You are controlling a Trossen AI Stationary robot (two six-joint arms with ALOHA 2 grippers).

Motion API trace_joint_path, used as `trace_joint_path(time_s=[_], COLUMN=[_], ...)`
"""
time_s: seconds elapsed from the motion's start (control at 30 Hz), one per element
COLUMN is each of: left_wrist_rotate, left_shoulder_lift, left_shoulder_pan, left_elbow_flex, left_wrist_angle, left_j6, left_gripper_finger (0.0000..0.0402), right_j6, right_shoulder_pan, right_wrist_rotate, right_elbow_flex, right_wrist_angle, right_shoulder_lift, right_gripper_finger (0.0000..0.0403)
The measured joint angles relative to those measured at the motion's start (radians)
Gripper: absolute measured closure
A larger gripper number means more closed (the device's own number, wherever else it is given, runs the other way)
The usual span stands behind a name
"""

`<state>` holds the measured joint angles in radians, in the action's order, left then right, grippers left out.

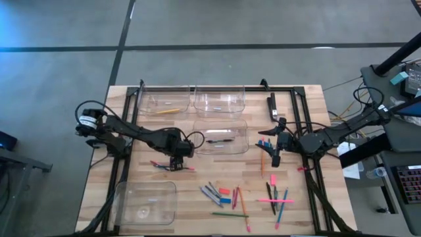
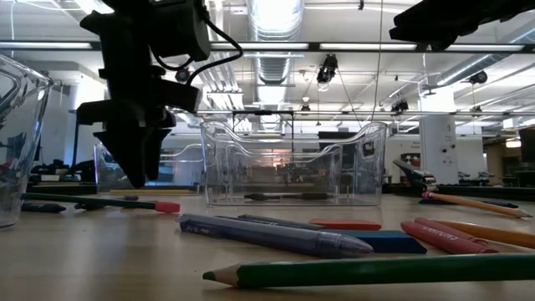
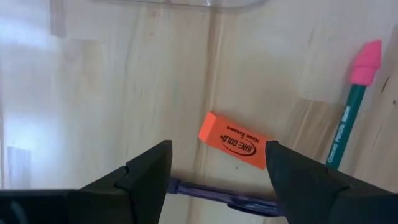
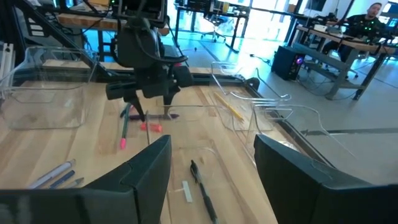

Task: Sort crayons/erasers/pens/pencils in bins
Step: Put the left orange eraser into the top right transparent bin

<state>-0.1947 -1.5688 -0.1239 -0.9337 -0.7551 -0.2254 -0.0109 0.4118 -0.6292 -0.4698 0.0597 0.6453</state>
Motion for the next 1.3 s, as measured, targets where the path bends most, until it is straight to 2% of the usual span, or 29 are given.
trace_joint_path(time_s=[0.63,1.0,1.13,1.3], left_wrist_rotate=[0.037,0.028,0.028,0.028], left_shoulder_lift=[-0.086,-0.091,-0.091,-0.090], left_shoulder_pan=[-0.006,-0.007,-0.007,-0.008], left_elbow_flex=[0.002,0.003,0.003,0.003], left_wrist_angle=[0.034,0.035,0.034,0.035], left_j6=[0.050,0.050,0.051,0.059], left_gripper_finger=[0.0160,0.0162,0.0188,0.0252], right_j6=[0.000,0.000,0.000,0.000], right_shoulder_pan=[0.000,0.000,0.000,0.000], right_wrist_rotate=[0.000,-0.001,-0.001,0.000], right_elbow_flex=[0.000,0.000,0.000,0.000], right_wrist_angle=[-0.003,-0.003,-0.003,-0.003], right_shoulder_lift=[0.000,0.000,0.000,0.000], right_gripper_finger=[0.0184,0.0184,0.0184,0.0184])
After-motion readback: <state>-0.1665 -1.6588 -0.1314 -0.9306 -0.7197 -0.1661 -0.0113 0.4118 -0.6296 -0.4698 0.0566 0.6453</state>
